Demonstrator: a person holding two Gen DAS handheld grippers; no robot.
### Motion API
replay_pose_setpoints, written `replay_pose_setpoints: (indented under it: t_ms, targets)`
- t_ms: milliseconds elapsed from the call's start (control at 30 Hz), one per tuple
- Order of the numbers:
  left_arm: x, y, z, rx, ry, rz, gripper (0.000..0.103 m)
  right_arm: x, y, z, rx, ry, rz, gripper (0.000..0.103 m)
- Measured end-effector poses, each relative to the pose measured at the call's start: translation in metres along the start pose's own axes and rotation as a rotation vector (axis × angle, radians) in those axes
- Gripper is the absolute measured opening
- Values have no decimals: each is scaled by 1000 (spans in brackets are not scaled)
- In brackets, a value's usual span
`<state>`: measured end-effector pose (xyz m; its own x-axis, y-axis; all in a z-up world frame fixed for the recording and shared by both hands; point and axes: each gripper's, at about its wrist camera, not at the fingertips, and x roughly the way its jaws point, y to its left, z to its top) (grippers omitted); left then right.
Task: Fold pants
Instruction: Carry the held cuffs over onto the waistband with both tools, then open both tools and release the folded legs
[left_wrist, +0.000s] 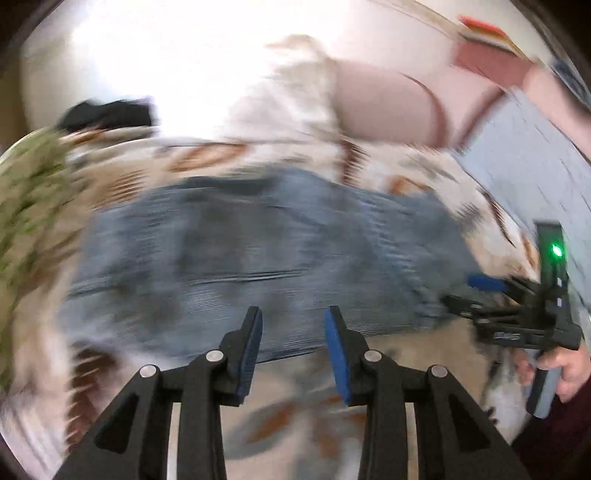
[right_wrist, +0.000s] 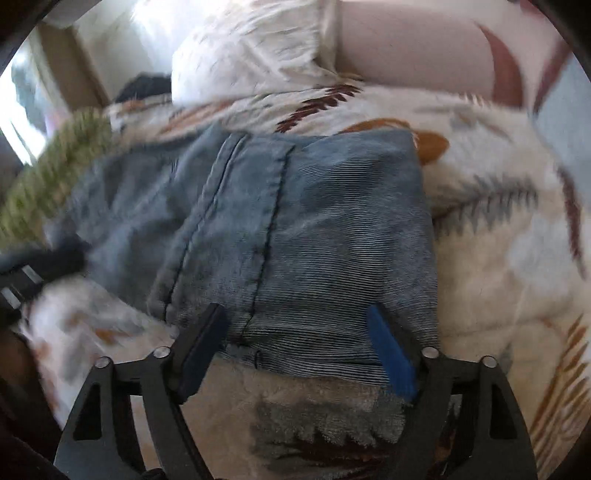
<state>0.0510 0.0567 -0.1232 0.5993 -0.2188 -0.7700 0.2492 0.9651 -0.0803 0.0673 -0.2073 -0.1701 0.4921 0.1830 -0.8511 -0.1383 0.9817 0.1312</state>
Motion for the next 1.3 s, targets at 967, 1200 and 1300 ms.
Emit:
replay_pose_setpoints:
  t_ms: [967,1200,1300]
  targets:
    - [10,129,-33,-317,-152,134,68,0,27,6,155,-101,-39,81]
    - [13,137,-35,-367,-125,99,70,-32,18,6,196,-234,19,79]
    - [21,143,-36,-426,-90,38,70,-46,15,4,203,-276,24,79]
